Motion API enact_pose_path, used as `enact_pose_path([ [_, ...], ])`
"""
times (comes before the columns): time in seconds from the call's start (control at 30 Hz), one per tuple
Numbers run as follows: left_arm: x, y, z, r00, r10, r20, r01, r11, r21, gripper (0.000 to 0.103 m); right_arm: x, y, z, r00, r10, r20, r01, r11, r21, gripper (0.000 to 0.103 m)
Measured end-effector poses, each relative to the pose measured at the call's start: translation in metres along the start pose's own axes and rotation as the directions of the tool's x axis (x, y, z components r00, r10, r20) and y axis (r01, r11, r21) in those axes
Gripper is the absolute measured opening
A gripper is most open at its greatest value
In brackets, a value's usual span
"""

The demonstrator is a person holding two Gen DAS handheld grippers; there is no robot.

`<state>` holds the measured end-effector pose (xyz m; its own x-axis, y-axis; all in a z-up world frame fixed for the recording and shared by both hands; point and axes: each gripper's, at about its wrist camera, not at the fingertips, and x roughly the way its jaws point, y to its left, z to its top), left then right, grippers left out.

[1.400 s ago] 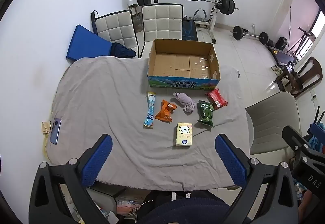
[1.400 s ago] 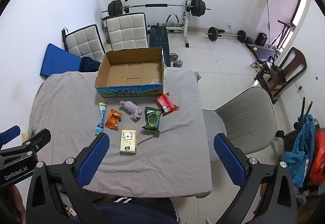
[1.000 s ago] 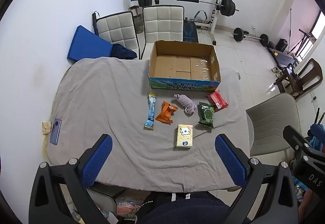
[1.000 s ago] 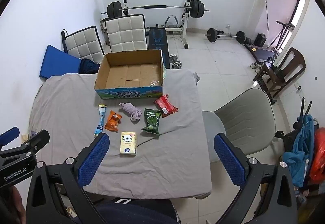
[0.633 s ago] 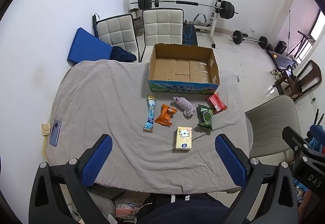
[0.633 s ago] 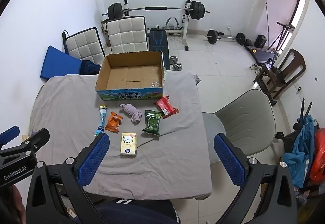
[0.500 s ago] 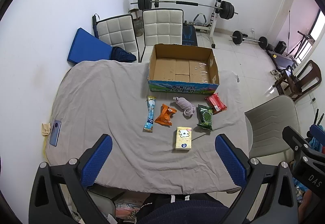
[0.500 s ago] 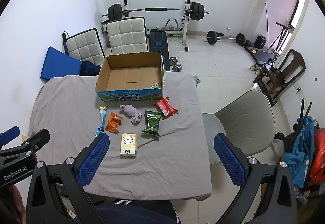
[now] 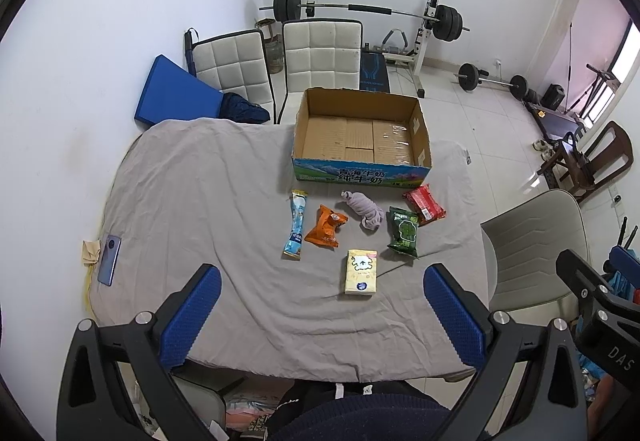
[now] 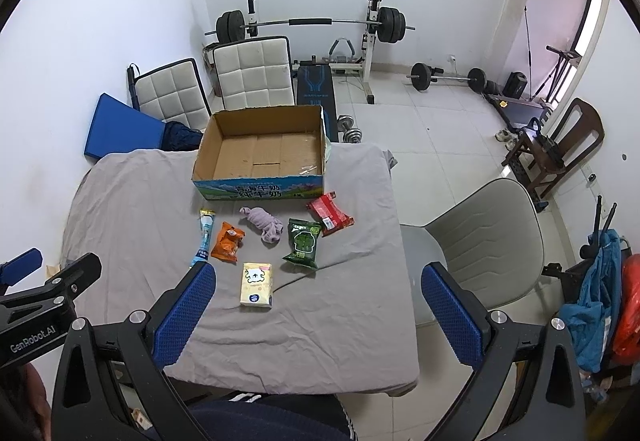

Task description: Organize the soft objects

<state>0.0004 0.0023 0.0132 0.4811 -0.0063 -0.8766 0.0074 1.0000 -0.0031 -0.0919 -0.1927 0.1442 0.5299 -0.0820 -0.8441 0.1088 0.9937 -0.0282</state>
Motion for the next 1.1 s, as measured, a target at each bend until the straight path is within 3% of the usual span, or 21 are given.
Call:
enact_pose_path([
  [1.1, -0.0071, 0.0009, 0.0021, 1.000, -0.005, 0.008, 0.005, 1.000, -0.011, 0.103, -0.0017, 0.0042, -0.0019, 1.000, 0.001, 0.011, -0.001, 1.000, -0.006, 0.103],
])
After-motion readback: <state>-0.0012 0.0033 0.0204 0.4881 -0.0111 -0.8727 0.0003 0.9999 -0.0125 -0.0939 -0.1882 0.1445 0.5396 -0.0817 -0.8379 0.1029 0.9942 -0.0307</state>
